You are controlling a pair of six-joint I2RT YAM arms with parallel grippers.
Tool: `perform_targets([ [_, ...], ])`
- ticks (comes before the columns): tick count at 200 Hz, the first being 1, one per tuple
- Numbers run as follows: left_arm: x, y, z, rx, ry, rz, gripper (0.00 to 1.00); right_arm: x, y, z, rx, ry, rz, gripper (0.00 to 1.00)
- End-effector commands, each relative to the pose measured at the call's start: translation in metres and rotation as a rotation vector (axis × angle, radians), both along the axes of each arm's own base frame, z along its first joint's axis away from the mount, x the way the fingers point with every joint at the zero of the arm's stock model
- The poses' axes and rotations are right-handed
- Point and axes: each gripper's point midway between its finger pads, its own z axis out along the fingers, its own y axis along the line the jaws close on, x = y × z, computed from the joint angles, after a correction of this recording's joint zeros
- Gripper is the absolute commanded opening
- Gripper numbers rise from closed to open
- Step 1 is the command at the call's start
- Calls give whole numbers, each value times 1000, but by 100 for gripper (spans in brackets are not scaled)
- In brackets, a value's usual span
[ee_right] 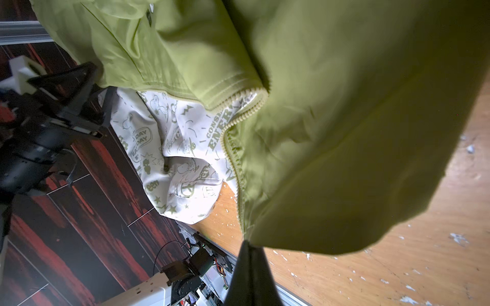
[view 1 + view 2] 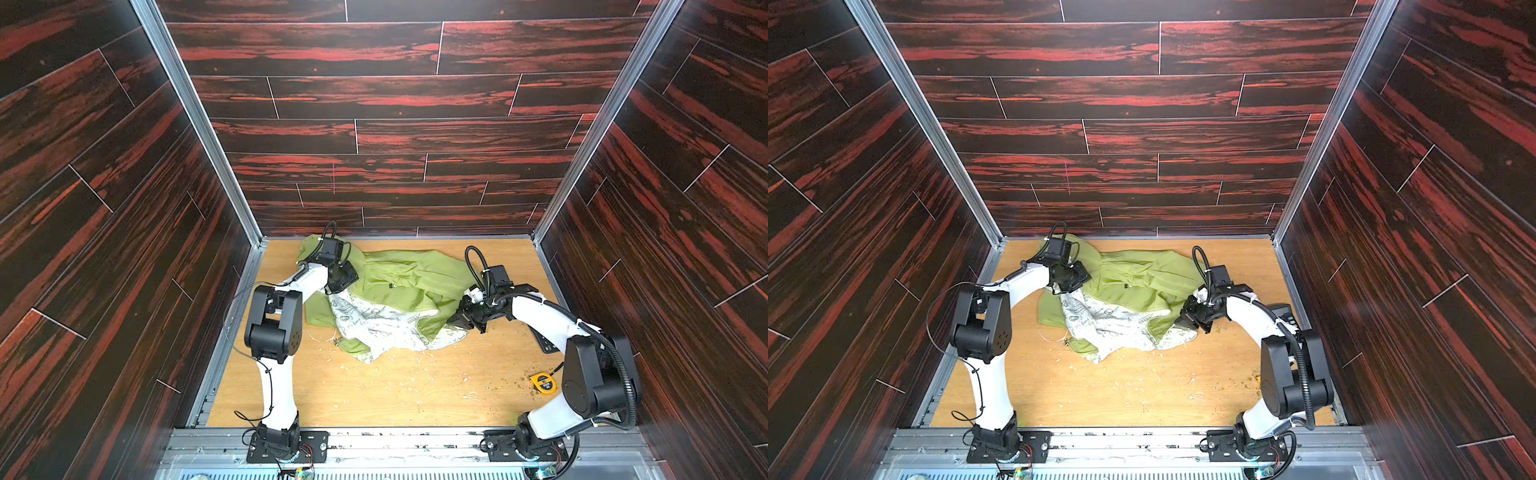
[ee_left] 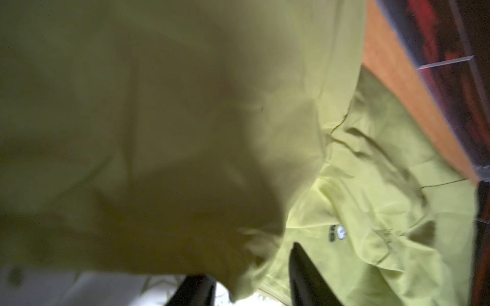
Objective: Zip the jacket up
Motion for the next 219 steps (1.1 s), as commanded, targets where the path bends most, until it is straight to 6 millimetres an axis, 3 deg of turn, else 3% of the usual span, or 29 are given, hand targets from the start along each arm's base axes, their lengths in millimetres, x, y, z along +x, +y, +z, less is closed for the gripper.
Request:
perform_targets([
  [1, 1, -4, -3, -1, 24, -40, 31, -3, 1, 21, 19, -21, -5, 0],
  [23, 8, -6, 11, -20, 2, -46, 13, -3, 0, 29, 27, -37, -8, 0],
  [46, 17, -7, 44, -36, -62, -44, 0, -6, -4, 36, 20, -61, -5, 0],
  [89, 24, -1, 114, -48, -180, -23, 0, -11, -17, 55, 9, -134, -6, 0],
  [157, 40, 25, 219, -83, -411, 87, 0, -27, -33, 90, 16, -261, 5, 0],
  [185, 59, 37, 237, -122, -452, 139, 0, -44, -30, 87, 48, -248, 34, 0],
  [219, 86, 33, 231, -150, -450, 135, 0, -66, -22, 64, 111, -159, 83, 0],
])
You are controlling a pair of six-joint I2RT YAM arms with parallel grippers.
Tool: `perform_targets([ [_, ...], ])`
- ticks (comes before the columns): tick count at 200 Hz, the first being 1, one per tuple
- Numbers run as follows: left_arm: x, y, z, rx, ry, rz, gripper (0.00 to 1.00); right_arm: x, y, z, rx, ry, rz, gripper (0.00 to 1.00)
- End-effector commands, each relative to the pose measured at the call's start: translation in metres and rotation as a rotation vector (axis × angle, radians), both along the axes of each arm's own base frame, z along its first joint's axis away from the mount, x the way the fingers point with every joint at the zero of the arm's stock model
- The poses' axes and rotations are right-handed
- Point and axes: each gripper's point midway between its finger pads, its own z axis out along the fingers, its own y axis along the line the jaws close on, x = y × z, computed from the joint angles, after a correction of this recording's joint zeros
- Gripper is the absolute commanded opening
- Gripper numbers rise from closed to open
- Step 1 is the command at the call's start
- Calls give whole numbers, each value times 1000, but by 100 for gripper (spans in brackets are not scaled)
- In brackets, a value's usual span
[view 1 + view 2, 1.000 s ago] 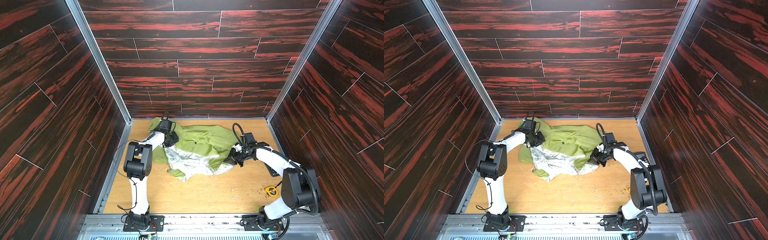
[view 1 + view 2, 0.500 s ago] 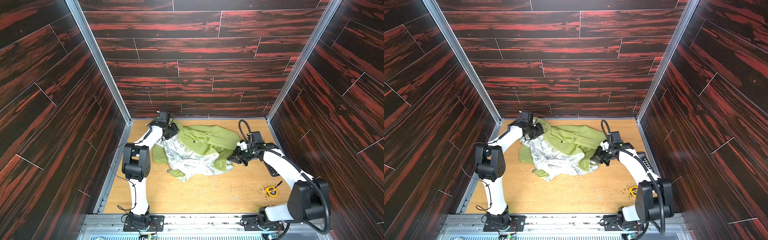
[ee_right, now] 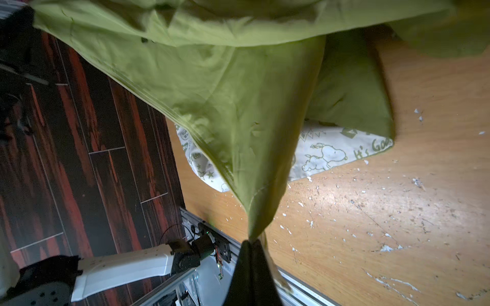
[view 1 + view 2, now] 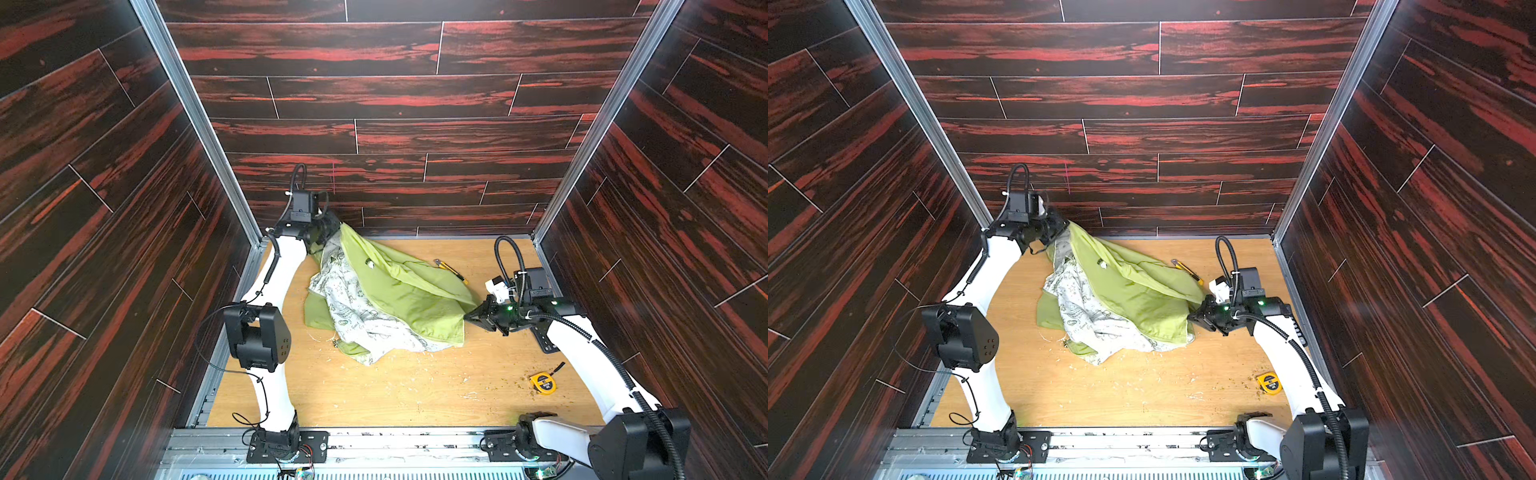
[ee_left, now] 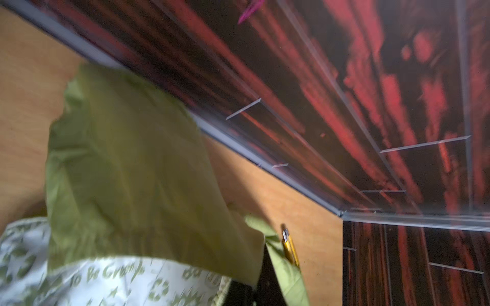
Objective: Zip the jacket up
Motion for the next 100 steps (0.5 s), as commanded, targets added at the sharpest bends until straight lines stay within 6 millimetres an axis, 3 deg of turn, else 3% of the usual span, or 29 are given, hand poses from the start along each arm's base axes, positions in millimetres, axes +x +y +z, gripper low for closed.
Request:
perform_targets([
  [1, 19, 0, -1, -34, -11, 10, 0, -25, 7, -18, 46, 92, 62, 0],
  [35, 56, -4, -36, -77, 30, 34, 0, -47, 16, -57, 61, 206, 117, 0],
  [65, 83, 1, -55, -74, 58, 72, 0, -63, 24, -88, 37, 292, 167, 0],
  [100, 98, 3, -79, -104, 113, 92, 0, -72, 27, -117, -22, 363, 186, 0],
])
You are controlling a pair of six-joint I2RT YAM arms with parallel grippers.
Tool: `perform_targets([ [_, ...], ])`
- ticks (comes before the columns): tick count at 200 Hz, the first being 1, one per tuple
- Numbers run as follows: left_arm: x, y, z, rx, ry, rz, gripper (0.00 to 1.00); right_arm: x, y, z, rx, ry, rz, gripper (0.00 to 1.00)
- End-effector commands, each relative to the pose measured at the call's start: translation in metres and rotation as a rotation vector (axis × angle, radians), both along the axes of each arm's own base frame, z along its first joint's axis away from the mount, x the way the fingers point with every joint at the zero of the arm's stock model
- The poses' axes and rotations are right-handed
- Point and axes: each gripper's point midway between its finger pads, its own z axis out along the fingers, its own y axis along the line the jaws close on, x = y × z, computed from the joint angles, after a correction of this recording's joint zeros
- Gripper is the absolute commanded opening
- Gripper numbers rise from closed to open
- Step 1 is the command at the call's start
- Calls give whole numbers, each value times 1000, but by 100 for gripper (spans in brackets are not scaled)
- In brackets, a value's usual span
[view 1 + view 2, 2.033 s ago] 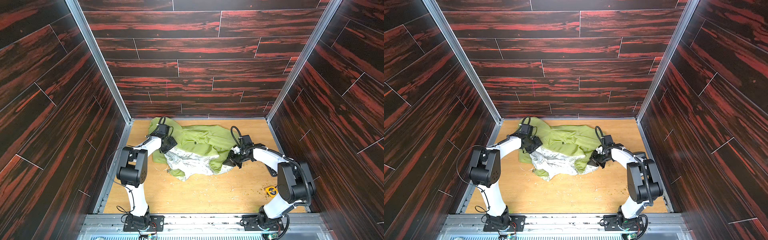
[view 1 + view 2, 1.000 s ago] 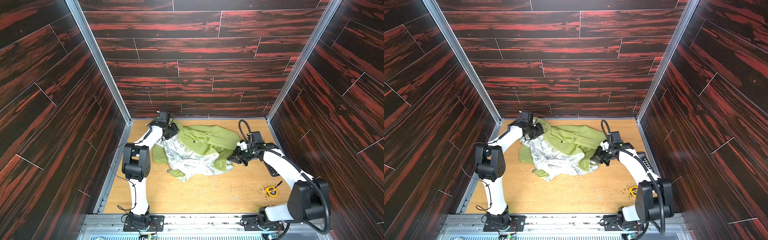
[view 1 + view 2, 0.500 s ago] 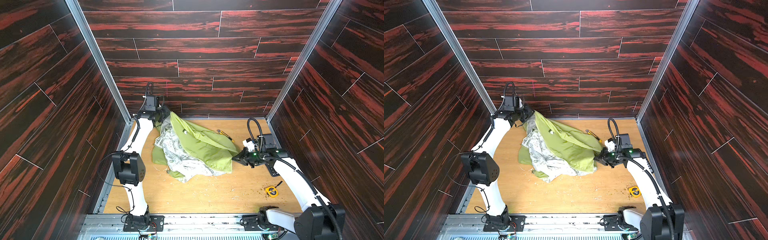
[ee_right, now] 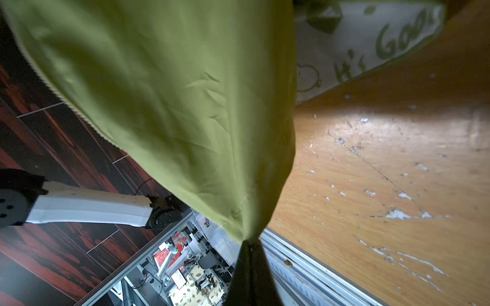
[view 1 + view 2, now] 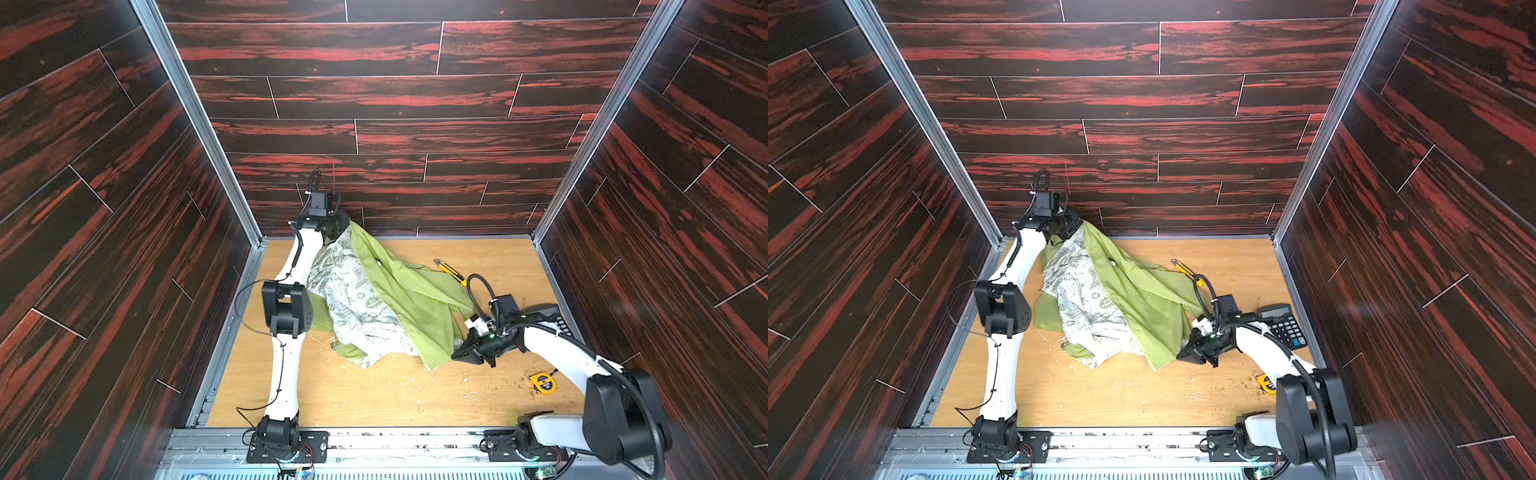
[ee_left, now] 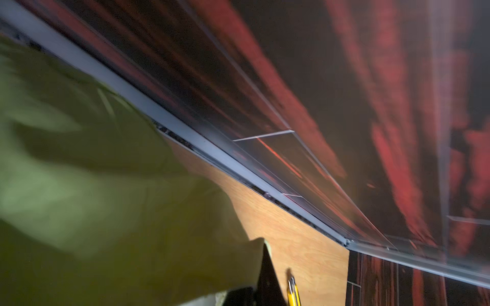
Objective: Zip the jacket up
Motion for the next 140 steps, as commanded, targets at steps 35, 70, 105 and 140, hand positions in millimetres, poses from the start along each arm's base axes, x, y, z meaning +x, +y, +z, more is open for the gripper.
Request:
perform_targets([
  [35, -7, 14, -10, -3, 71, 32, 36, -2, 6, -23, -17, 45, 28, 17],
  [70, -29, 22, 10, 68, 68, 24, 57, 5, -3, -16, -97, 5, 23, 46],
  [105, -74, 39, 38, 169, 104, 32, 57, 30, -16, 14, -227, -128, 11, 56],
  [140, -146, 72, 44, 259, 170, 91, 59, 55, -2, 49, -357, -285, 89, 59],
])
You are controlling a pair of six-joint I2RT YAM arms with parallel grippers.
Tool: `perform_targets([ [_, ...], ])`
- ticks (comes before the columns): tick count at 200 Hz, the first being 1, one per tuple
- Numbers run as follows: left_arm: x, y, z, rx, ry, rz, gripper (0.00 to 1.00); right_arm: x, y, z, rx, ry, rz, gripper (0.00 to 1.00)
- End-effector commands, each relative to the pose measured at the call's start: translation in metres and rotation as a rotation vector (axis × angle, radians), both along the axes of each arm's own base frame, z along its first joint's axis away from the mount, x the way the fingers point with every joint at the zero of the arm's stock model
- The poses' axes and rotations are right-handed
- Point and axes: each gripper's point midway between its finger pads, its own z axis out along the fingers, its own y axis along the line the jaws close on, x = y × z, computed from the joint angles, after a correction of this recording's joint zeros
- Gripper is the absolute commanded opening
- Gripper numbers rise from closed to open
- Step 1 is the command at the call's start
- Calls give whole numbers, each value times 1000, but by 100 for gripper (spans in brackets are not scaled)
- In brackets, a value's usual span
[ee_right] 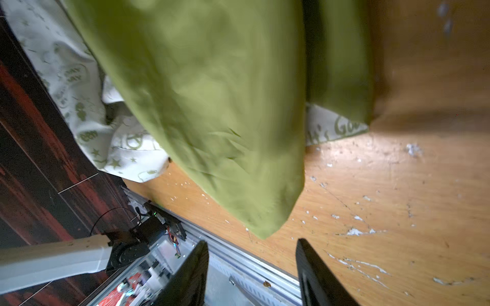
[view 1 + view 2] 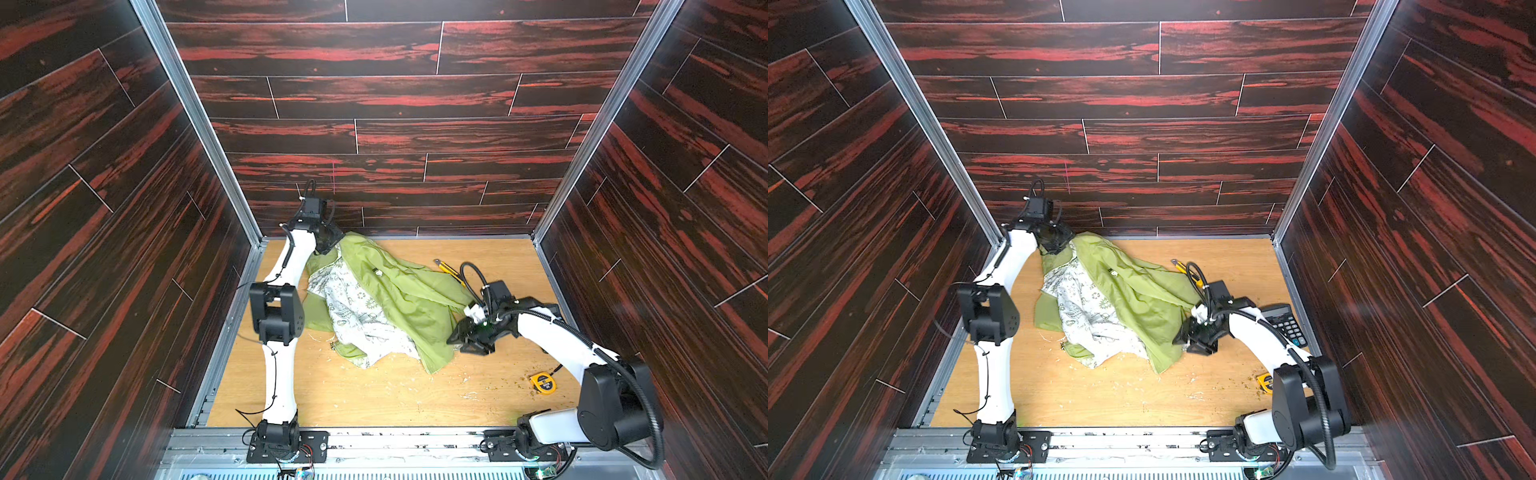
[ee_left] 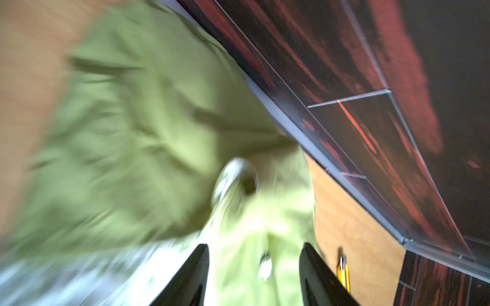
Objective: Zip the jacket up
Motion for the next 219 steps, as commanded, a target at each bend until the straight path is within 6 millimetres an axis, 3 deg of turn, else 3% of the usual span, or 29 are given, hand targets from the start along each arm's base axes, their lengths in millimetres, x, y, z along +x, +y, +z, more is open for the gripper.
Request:
perform_targets([
  [1, -60, 36, 45, 102, -24, 57, 59, 8, 5, 26, -139, -112, 73, 59],
  [15, -89, 54, 36, 110, -20, 109, 62, 14, 28, 36, -160, -165, 148, 63],
  [18, -97, 58, 25, 105, 3, 120, 63, 14, 34, 37, -161, -171, 166, 64],
  [20, -101, 60, 30, 98, -12, 127, 64, 15, 38, 38, -164, -179, 181, 64],
  [48, -164, 82, -31, 8, 114, 206, 67, 17, 103, 35, -192, -221, 367, 68],
  [72, -196, 83, -74, -69, 196, 220, 68, 9, 167, 21, -212, -248, 560, 69],
  [95, -213, 81, -102, -165, 253, 233, 67, 2, 209, -3, -259, -249, 691, 70],
  [135, -197, 86, -110, -244, 223, 223, 67, 11, 240, -36, -342, -224, 729, 69],
  [156, -177, 92, -110, -273, 189, 229, 67, 18, 244, -38, -363, -225, 721, 42],
  [175, -158, 97, -113, -283, 178, 227, 65, 21, 245, -32, -353, -232, 718, 26],
  [199, -133, 103, -122, -284, 178, 223, 62, 26, 246, -24, -323, -231, 707, 13],
  [219, -113, 107, -130, -293, 169, 222, 57, 30, 241, -23, -317, -221, 703, 8],
])
